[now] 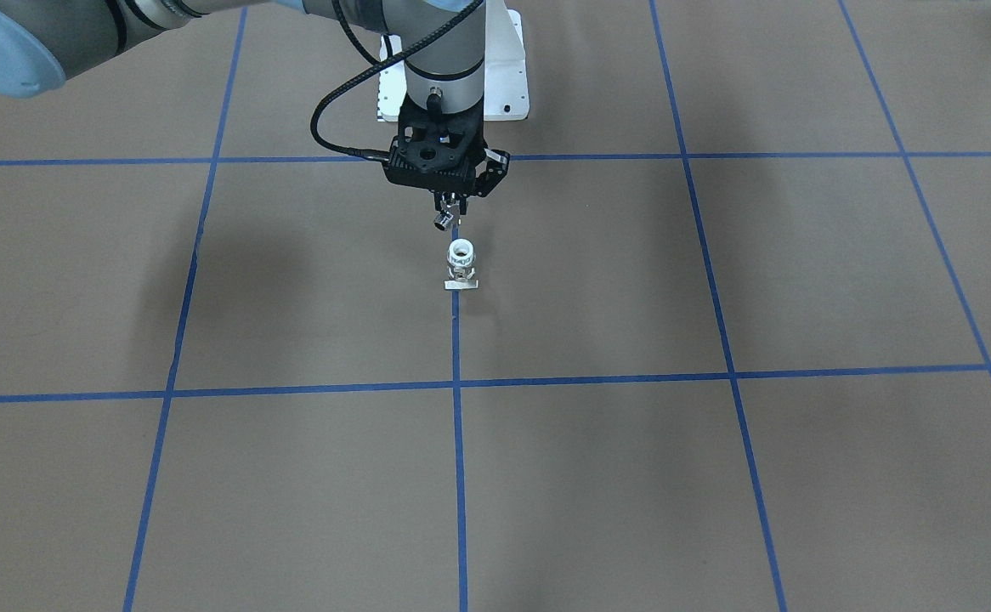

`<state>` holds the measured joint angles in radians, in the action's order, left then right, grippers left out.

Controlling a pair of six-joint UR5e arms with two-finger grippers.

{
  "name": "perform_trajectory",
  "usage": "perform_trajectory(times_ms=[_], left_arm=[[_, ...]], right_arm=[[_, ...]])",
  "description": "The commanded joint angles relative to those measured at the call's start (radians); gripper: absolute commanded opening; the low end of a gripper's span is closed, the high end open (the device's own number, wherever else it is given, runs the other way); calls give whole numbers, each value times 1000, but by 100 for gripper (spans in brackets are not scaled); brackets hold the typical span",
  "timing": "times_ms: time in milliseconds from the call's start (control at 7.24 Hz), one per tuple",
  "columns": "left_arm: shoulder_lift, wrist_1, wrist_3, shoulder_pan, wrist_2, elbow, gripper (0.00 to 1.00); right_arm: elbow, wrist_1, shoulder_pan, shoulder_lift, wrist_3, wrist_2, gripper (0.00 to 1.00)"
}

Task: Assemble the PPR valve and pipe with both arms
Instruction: 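Carry the chrome fitting with the right gripper over the valve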

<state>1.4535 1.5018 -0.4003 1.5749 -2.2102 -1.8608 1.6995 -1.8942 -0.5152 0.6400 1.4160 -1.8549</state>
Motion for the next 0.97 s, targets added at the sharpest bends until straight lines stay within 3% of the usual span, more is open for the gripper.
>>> perform_trajectory(times_ms=[0,829], left_arm=[[1,0,0,-1,0,0,100],[4,0,0,-3,0,0,100]], right_arm=[[-49,55,14,-2,12,32,0],[-63,82,35,15,12,75,0]])
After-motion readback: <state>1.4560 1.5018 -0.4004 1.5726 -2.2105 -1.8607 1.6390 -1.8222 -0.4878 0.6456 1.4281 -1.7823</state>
